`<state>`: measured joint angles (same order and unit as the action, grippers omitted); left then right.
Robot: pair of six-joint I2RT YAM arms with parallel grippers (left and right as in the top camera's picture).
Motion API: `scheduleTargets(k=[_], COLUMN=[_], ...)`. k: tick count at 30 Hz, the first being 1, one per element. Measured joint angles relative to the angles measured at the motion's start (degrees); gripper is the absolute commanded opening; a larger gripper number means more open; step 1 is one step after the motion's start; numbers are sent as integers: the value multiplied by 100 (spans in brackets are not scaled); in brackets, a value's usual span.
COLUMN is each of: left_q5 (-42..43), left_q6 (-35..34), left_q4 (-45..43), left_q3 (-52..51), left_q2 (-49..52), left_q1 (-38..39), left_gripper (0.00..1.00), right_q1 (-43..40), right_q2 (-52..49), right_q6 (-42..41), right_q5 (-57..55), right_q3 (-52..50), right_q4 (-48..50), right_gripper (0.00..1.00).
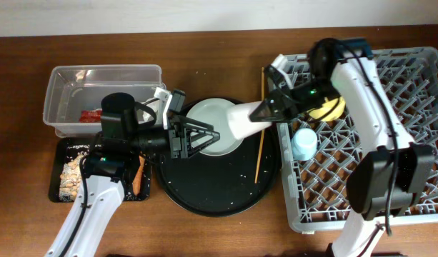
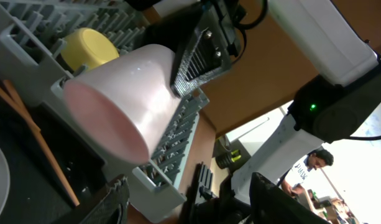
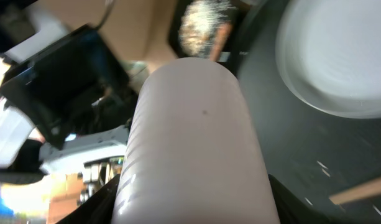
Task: Sort waste into correct bins and load items into the dishwasher rack
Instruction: 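Carry the pink cup right and set it in the dish rack, then reach the right gripper to a wooden chopstick on the tray and grasp it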
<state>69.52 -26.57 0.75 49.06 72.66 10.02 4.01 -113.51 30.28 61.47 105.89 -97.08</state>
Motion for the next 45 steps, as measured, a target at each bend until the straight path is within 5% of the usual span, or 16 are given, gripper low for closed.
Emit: scheduleTargets(k=[7, 13, 19, 22, 32, 35, 38, 39, 43, 44, 45], left_q5=[-236, -1847, -3974, -4559, -4885, -4903, -4946, -4966, -5005, -5007, -5007], left_q6=[256, 560, 603, 619, 623, 623, 623, 623, 625, 625, 625], left_q4=[387, 1453, 2114, 2157, 2175, 2179, 2179, 2177, 2177, 2175, 2173], left_q3=[2, 0, 11, 11, 11, 11, 11, 11, 11, 11, 11], left_q2=[0, 0, 11, 92, 417, 417, 417, 417, 417, 417, 417], left_q1=[0, 4, 4, 4, 4, 4, 4, 4, 4, 4, 4], left_gripper=[61, 62, 62, 77, 78, 78, 79, 99, 99, 99, 99], right_q1=[-1790, -3263, -3077, -2933, -2149, -2149, -2149, -2149, -2149, -2149, -2149], right_q2=[369, 1412, 1228, 1202, 1180, 1180, 1180, 1180, 1180, 1180, 1180], right_q6=[-1650, -2826, -3154, -3185, -3480, -3532, -3547, -3569, -3574, -3574, -3574], right_q5=[-2052, -4245, -4754, -4854, -5460, -5549, -5565, -5567, -5510, -5307, -5040], right_q3=[-7, -4, -66, -507, -1873, -1943, -1956, -1956, -1956, -1956, -1956], right_q4=[2, 44, 413, 905, 2087, 2092, 2087, 2087, 2083, 2059, 2052], right_gripper=[52, 52, 52, 52, 54, 82, 92, 100, 97, 75, 69])
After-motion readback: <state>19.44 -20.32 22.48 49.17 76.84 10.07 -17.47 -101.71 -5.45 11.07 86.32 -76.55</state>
